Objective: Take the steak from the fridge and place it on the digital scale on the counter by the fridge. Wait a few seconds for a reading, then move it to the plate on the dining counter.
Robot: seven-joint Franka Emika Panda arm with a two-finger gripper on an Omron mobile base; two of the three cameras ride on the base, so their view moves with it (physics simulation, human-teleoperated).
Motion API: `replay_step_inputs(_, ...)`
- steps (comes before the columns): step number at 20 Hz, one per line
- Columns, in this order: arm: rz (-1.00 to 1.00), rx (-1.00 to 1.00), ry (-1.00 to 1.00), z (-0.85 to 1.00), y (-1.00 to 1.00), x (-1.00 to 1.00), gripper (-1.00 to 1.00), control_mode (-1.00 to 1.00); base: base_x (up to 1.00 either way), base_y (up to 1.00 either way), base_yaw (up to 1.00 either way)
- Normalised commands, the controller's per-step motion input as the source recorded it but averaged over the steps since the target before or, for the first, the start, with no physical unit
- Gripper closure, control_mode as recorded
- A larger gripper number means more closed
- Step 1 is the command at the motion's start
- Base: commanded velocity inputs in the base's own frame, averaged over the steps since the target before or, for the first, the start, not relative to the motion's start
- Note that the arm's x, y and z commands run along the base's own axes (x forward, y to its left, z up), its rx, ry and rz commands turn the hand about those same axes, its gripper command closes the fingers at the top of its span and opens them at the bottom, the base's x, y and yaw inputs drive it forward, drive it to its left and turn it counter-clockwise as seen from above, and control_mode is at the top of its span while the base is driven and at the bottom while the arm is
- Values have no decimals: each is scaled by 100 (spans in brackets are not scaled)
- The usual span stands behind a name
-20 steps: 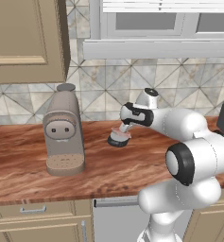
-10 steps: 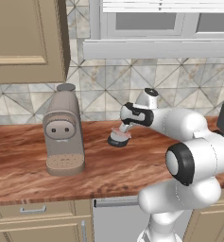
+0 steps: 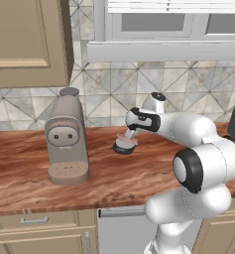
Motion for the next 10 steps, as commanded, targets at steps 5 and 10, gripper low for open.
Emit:
replay_step_inputs(5, 0, -3, 0, -1, 0, 5, -100, -100, 0, 0, 0)
replay_step_inputs(10, 0, -5, 0, -7, 0, 2, -100, -100, 0, 0, 0)
